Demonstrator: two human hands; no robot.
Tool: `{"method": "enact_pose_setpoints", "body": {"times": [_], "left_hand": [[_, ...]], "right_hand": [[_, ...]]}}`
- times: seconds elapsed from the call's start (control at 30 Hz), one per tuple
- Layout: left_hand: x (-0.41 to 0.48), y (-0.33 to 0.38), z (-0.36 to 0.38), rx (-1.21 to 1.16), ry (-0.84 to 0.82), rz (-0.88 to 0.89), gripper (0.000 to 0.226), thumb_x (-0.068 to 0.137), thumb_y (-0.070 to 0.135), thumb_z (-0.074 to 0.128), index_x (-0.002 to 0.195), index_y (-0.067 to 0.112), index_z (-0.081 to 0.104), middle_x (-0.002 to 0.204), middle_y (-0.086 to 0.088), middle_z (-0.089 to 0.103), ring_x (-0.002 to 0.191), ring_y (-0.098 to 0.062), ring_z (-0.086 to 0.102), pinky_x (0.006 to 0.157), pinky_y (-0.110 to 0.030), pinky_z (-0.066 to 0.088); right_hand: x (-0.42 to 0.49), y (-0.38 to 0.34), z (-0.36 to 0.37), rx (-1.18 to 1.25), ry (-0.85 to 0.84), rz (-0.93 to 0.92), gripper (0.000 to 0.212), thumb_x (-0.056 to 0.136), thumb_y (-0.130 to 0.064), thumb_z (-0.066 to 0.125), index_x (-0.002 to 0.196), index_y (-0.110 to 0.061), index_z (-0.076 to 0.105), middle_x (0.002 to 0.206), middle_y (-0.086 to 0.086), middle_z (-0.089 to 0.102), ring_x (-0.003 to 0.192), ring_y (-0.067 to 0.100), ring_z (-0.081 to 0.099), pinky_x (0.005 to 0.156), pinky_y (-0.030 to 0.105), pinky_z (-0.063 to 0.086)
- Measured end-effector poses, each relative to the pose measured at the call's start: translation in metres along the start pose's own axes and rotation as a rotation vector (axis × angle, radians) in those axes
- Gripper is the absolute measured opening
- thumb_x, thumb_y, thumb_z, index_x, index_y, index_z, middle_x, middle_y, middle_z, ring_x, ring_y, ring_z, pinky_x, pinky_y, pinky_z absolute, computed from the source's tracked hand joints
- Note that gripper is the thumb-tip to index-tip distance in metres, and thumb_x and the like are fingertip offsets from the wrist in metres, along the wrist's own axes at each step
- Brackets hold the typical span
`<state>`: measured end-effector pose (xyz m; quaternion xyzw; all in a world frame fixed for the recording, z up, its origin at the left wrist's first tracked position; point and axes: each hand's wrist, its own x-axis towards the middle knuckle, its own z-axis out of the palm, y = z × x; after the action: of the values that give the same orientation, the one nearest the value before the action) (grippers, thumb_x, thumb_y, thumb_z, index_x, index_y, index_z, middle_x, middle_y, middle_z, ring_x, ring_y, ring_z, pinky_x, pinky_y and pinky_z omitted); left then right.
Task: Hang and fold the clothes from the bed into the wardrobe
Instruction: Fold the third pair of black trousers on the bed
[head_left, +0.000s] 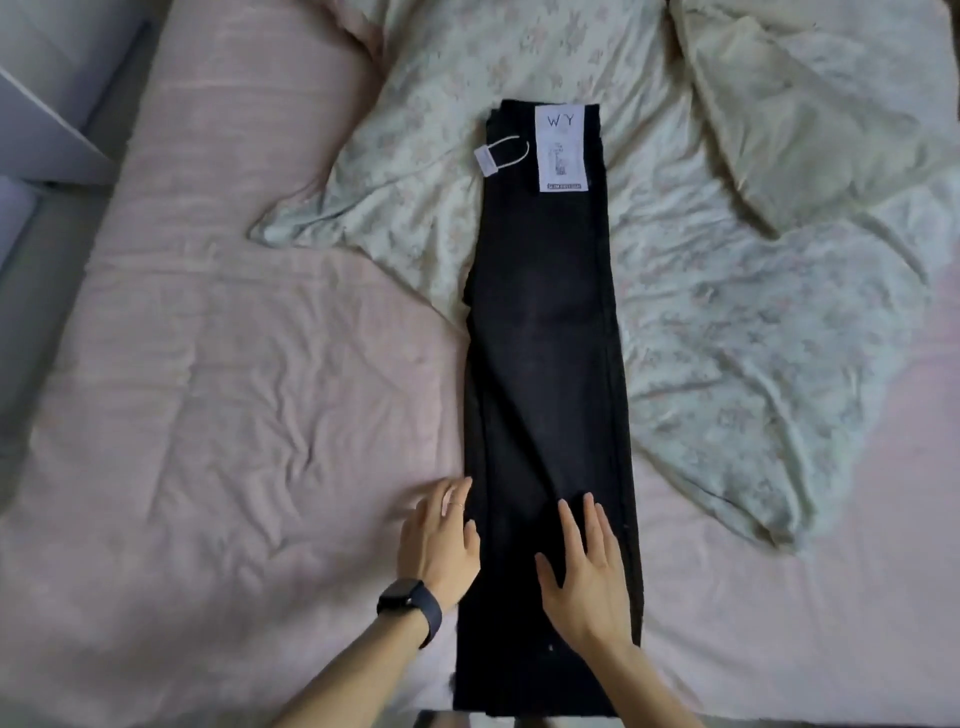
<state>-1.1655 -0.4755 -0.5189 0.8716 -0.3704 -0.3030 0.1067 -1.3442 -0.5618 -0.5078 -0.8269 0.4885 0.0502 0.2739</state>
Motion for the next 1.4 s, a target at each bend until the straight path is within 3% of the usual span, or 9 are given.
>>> {"method": "enact_pose_setpoints", "body": {"times": [0.17, 0.3, 0.43, 0.6, 0.77, 0.9, 1.03, 1.2, 1.4], "left_hand": [[-0.114, -0.010, 0.036, -0.042, 0.053, -0.044, 0.031, 0.091, 0.027, 0.061, 0.121, 0.020, 0.063, 0.130, 0.002, 0.056, 0.115, -0.023, 0.057, 0.093, -0.036, 0.049], [-0.147, 0.000, 0.060, -0.071, 0.089, -0.130, 0.017, 0.091, 0.041, 0.062, 0.103, 0.030, 0.066, 0.129, 0.002, 0.049, 0.115, -0.022, 0.051, 0.089, -0.035, 0.044], [-0.159, 0.012, 0.083, -0.040, 0.109, -0.268, 0.023, 0.090, 0.053, 0.060, 0.099, 0.035, 0.069, 0.129, 0.004, 0.041, 0.121, -0.021, 0.041, 0.094, -0.035, 0.038], [-0.150, 0.017, 0.084, -0.174, 0.081, -0.420, 0.017, 0.087, 0.050, 0.067, 0.092, 0.034, 0.070, 0.125, 0.006, 0.043, 0.120, -0.020, 0.043, 0.100, -0.038, 0.036], [-0.156, 0.012, 0.084, -0.209, 0.041, -0.351, 0.010, 0.093, 0.038, 0.062, 0.093, 0.029, 0.066, 0.123, 0.004, 0.051, 0.112, -0.021, 0.054, 0.095, -0.037, 0.047], [-0.165, 0.009, 0.084, -0.256, 0.067, -0.343, 0.010, 0.095, 0.035, 0.054, 0.093, 0.026, 0.057, 0.092, 0.004, 0.065, 0.090, -0.026, 0.063, 0.078, -0.035, 0.052], [-0.175, 0.000, 0.087, -0.314, 0.168, -0.421, 0.013, 0.094, 0.032, 0.048, 0.091, 0.019, 0.049, 0.075, -0.003, 0.062, 0.077, -0.032, 0.061, 0.069, -0.040, 0.053], [-0.179, -0.019, 0.101, -0.213, 0.020, -0.398, 0.009, 0.097, 0.031, 0.053, 0.104, 0.026, 0.056, 0.102, 0.004, 0.069, 0.096, -0.026, 0.065, 0.085, -0.038, 0.053], [-0.184, -0.028, 0.114, -0.337, -0.007, -0.398, 0.019, 0.091, 0.032, 0.064, 0.105, 0.025, 0.053, 0.106, 0.008, 0.066, 0.097, -0.018, 0.065, 0.088, -0.037, 0.054]], "right_hand": [[-0.105, 0.022, 0.024, 0.023, -0.030, 0.083, 0.068, 0.088, -0.026, 0.073, 0.150, -0.014, 0.045, 0.163, 0.013, 0.026, 0.150, 0.033, 0.024, 0.118, 0.049, 0.032], [-0.137, 0.045, 0.033, 0.205, -0.032, 0.221, 0.066, 0.093, -0.026, 0.068, 0.150, -0.013, 0.038, 0.164, 0.011, 0.017, 0.150, 0.032, 0.020, 0.119, 0.047, 0.029], [-0.159, 0.081, 0.041, 0.374, 0.001, 0.327, 0.067, 0.090, -0.014, 0.068, 0.147, -0.008, 0.035, 0.149, 0.012, 0.036, 0.135, 0.032, 0.036, 0.114, 0.044, 0.034], [-0.151, 0.102, 0.039, 0.475, -0.014, 0.418, 0.040, 0.093, -0.020, 0.064, 0.129, -0.016, 0.046, 0.120, 0.007, 0.056, 0.111, 0.029, 0.057, 0.092, 0.040, 0.049], [-0.144, 0.115, 0.046, 0.411, -0.017, 0.498, 0.018, 0.101, -0.028, 0.053, 0.111, -0.013, 0.053, 0.117, 0.009, 0.062, 0.091, 0.023, 0.054, 0.077, 0.030, 0.039], [-0.152, 0.116, 0.046, 0.473, 0.016, 0.491, 0.013, 0.101, -0.030, 0.052, 0.098, -0.017, 0.053, 0.094, 0.001, 0.063, 0.092, 0.027, 0.061, 0.074, 0.031, 0.039], [-0.165, 0.111, 0.053, 0.485, -0.063, 0.391, 0.017, 0.101, -0.033, 0.053, 0.102, -0.016, 0.057, 0.099, 0.000, 0.064, 0.090, 0.020, 0.061, 0.075, 0.030, 0.041], [-0.161, 0.101, 0.065, 0.441, -0.046, 0.501, 0.013, 0.103, -0.031, 0.047, 0.100, -0.019, 0.049, 0.103, 0.004, 0.063, 0.086, 0.023, 0.052, 0.074, 0.034, 0.041], [-0.157, 0.101, 0.069, 0.455, -0.003, 0.507, 0.013, 0.102, -0.028, 0.049, 0.103, -0.015, 0.051, 0.111, 0.008, 0.061, 0.090, 0.023, 0.052, 0.077, 0.032, 0.041]]}}
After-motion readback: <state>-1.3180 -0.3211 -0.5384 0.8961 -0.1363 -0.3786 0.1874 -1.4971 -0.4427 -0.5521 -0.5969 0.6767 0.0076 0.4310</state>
